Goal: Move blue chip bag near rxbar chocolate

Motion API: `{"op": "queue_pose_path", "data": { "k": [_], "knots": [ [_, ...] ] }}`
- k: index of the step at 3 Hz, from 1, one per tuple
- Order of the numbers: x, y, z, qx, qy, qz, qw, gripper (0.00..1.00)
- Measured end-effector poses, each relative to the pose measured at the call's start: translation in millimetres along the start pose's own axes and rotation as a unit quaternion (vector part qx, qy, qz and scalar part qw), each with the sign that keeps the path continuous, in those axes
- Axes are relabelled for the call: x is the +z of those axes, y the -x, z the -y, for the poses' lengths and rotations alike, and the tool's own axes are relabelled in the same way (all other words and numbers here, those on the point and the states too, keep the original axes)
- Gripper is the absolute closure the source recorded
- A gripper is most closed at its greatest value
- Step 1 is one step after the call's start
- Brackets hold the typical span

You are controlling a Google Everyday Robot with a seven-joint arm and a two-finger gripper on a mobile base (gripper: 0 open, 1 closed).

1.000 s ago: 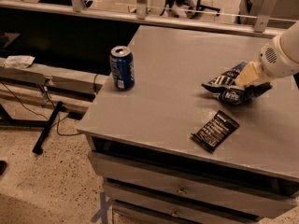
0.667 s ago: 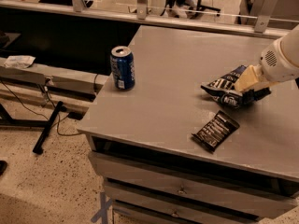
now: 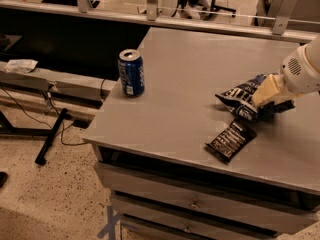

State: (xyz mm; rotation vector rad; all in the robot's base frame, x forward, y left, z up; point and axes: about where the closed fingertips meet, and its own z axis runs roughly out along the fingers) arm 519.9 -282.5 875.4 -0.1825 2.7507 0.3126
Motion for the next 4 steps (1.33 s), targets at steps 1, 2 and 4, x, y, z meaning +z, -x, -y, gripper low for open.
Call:
{"op": "queue_pose_path", "data": {
  "k": [1, 2, 4],
  "knots": [
    [-3.7, -2.7, 2.0, -0.003, 0.007, 0.002, 1.0000, 0.05],
    [-12.1, 2.0, 8.3, -0.009, 0.016, 0.016, 0.9997, 0.00],
    [-64.1, 31.8, 39.8, -0.019, 0.045, 0.098, 0.9940, 0.00]
  ]
}}
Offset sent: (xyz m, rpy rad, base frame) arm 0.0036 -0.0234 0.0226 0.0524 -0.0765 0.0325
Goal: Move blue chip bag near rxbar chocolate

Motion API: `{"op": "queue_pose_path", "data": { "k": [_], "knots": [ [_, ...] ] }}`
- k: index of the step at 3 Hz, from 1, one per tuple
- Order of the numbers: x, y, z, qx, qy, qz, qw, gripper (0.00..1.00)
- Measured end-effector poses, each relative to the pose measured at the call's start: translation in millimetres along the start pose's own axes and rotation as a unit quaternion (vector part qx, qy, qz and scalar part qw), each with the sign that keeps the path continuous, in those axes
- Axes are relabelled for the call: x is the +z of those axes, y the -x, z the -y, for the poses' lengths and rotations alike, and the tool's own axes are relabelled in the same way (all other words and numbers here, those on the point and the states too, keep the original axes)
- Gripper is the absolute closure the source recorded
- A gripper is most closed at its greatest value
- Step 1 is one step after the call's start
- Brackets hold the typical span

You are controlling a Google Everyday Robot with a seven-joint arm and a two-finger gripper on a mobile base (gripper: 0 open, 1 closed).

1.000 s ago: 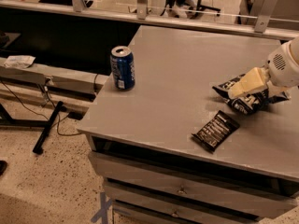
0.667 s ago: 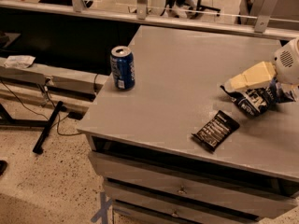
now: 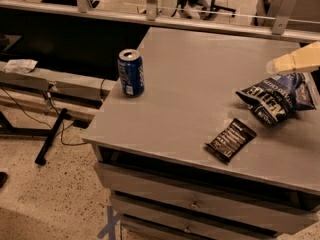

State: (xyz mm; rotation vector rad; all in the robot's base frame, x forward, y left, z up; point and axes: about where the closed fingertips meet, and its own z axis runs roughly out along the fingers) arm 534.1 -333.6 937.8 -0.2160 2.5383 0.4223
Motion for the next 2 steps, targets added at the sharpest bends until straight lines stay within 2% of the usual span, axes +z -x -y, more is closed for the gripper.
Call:
{"op": "queue_pose_path", "data": {
  "k": [1, 2],
  "knots": [
    [-31.2, 15.3, 34.8, -0.031, 0.047, 0.078, 0.9954, 0.00],
    [-67.5, 13.1, 57.0, -0.091, 0.079, 0.131, 0.9840, 0.00]
  ]
}}
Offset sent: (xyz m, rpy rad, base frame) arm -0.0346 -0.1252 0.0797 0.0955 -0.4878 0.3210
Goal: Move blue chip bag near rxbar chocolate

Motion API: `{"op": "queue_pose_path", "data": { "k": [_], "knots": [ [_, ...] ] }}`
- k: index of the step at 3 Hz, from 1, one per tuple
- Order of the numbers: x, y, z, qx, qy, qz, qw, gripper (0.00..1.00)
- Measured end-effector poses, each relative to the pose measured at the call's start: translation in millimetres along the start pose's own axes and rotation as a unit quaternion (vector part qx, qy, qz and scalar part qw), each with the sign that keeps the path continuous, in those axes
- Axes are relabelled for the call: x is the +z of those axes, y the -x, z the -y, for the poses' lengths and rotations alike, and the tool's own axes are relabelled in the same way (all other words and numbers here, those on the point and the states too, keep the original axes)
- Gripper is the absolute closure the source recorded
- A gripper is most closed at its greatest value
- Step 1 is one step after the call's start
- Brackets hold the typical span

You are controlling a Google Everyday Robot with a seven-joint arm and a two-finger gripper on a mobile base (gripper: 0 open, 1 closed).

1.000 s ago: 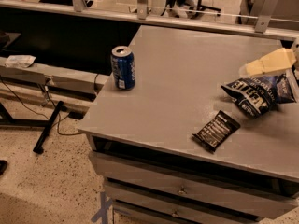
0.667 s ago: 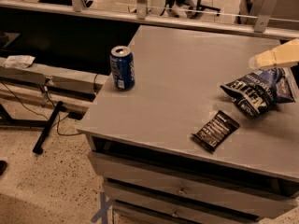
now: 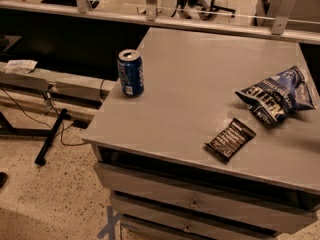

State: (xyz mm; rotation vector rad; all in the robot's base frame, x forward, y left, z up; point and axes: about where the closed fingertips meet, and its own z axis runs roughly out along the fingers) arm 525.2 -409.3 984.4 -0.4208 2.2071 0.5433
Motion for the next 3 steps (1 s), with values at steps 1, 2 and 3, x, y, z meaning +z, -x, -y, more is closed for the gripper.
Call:
{"op": "queue_pose_path", "data": {
  "k": [1, 2, 3],
  "knots": [
    [-2.6, 5.5, -0.3, -0.026, 0.011, 0.012, 0.9995, 0.00],
    [-3.3, -6.9, 9.7, -0.042, 0.039, 0.025, 0.9981, 0.00],
    [-56.3, -25.2, 29.0, -0.087, 0.021, 0.040, 0.9952, 0.00]
  ]
}}
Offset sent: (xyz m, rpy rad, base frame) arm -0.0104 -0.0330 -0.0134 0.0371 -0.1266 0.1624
